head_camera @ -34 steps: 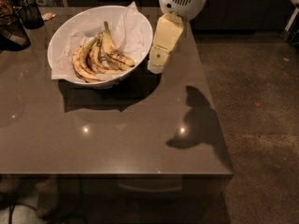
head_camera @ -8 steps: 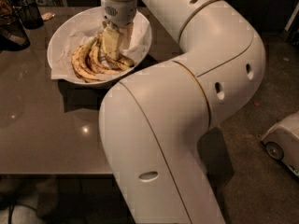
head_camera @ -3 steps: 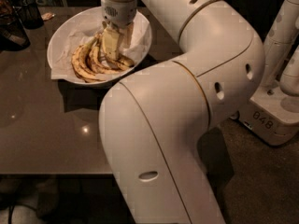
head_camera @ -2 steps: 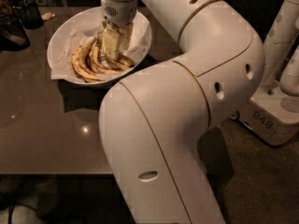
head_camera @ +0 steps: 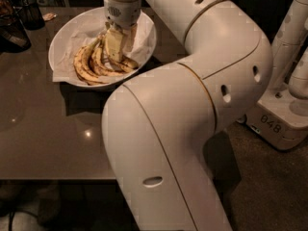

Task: Pick banana from white bowl

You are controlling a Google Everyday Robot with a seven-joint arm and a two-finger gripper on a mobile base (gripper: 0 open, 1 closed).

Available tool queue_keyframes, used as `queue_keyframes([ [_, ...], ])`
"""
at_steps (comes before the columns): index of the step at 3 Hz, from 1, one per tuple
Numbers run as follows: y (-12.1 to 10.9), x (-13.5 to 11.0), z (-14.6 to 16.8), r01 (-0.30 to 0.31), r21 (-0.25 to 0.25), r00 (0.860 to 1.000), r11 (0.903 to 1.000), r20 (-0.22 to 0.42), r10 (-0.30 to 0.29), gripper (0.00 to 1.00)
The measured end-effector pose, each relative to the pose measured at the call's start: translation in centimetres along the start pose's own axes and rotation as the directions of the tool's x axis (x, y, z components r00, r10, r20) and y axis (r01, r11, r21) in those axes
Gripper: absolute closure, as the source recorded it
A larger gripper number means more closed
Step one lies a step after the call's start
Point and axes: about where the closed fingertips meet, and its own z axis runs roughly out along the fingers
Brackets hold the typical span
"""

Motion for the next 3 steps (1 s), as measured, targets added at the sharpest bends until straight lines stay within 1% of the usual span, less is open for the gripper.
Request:
queue_keyframes([
  [2, -0.01, 0.07, 0.49, 0.0, 0.0, 1.0, 1.0, 0.0, 0.0, 0.47],
  [3, -0.01, 0.07, 0.49, 0.0, 0.0, 1.0, 1.0, 0.0, 0.0, 0.3],
])
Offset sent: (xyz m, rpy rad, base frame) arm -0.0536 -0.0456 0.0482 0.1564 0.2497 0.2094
